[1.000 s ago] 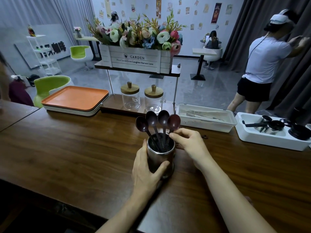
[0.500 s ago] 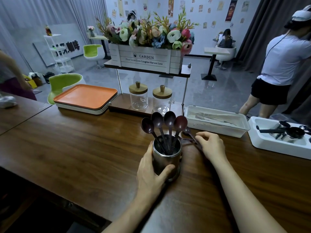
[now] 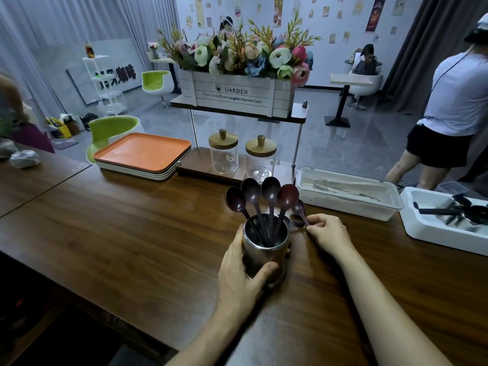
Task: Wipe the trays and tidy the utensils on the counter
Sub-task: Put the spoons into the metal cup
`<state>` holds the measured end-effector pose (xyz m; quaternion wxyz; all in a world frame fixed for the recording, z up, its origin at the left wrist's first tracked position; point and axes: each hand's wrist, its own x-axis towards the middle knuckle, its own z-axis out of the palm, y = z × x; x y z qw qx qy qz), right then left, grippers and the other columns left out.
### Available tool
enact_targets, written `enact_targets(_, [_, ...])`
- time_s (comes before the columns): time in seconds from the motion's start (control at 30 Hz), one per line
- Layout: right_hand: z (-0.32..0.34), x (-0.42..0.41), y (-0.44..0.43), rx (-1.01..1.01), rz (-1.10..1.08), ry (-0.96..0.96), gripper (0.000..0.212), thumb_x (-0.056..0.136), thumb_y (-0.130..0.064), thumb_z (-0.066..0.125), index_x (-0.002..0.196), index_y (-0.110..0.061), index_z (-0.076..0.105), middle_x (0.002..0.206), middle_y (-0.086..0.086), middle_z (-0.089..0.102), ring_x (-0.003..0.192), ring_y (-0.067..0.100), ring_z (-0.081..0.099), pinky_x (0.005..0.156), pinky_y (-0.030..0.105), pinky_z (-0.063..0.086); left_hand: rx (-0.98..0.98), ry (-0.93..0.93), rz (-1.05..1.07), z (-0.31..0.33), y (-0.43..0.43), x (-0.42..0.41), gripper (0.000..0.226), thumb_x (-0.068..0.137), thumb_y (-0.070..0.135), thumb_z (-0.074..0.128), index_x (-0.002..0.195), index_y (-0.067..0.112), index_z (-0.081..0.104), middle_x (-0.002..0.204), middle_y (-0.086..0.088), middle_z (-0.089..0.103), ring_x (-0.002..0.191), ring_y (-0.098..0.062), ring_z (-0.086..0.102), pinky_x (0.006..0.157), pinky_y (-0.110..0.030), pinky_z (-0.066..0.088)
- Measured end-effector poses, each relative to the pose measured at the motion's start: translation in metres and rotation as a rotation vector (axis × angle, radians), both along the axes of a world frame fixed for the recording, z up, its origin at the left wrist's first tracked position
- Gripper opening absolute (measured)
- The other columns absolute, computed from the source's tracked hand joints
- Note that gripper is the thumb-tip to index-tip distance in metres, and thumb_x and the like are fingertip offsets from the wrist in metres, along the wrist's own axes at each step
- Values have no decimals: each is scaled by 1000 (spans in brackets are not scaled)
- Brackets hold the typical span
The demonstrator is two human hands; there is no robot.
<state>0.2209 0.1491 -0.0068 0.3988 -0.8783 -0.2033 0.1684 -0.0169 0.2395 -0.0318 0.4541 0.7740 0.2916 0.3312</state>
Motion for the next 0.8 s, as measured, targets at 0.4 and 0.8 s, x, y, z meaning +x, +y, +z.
enact_targets(0.4, [63, -47, -17, 494, 122, 353, 18, 92, -4, 57, 91, -14, 73, 65, -6, 58, 59, 9, 49, 51, 18, 43, 51, 10, 39, -1, -1, 0, 105, 64, 76, 73, 152, 28, 42, 136, 14, 53, 126, -9, 50, 104, -43, 47])
enact_targets(0.8, [112, -80, -25, 841, 26, 356, 3, 97, -9, 64, 98, -7, 65, 81, 6, 69, 73, 17, 67, 67, 27, 62, 40, 10, 12, 0, -2, -5, 102, 66, 73, 69, 154, 30, 41, 141, 15, 55, 129, -9, 47, 106, -34, 43])
